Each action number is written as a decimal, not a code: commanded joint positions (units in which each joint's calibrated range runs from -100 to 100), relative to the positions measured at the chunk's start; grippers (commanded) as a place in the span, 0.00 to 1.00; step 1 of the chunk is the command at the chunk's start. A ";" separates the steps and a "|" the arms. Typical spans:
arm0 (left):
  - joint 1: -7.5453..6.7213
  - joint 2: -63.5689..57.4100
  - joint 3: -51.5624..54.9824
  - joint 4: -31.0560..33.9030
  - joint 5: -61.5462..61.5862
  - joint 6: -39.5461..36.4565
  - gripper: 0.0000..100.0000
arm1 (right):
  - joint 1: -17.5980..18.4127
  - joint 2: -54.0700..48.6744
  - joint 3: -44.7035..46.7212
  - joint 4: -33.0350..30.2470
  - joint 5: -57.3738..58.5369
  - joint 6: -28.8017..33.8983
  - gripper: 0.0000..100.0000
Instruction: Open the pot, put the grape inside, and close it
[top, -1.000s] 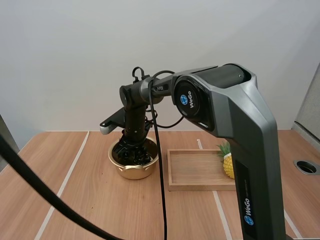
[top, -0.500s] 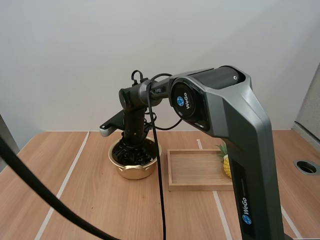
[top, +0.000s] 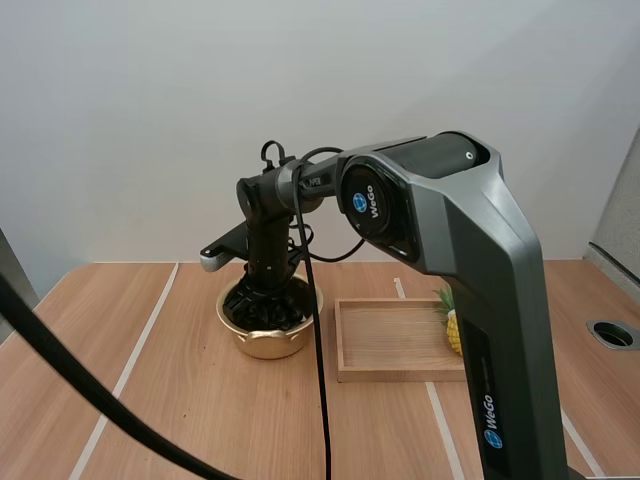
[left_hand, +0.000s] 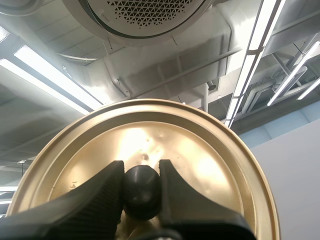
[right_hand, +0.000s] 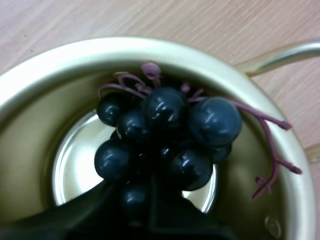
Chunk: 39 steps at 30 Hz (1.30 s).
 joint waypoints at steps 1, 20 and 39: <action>0.04 -0.12 -0.04 0.79 -0.84 -0.09 0.00 | -0.05 1.03 1.35 -1.53 7.13 0.79 0.68; 0.04 -0.12 -0.04 0.79 -0.37 -0.08 0.00 | -0.05 -8.19 1.35 -1.84 7.32 0.79 1.00; 0.04 -0.12 -0.04 0.79 -0.37 -0.08 0.00 | -0.05 -26.46 -4.47 -3.23 9.98 0.17 1.00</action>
